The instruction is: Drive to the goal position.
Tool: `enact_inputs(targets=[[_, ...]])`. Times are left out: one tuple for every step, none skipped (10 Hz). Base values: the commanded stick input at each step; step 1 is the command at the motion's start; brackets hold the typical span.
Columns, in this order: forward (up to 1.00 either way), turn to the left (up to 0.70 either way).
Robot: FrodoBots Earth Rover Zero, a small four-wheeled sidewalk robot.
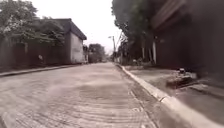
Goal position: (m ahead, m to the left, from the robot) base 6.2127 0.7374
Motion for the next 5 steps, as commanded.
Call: enact_inputs(targets=[[1.0, 0.02], [1.0, 0.0], [1.0, 0.0], [1.0, 0.0], [1.0, 0.0]])
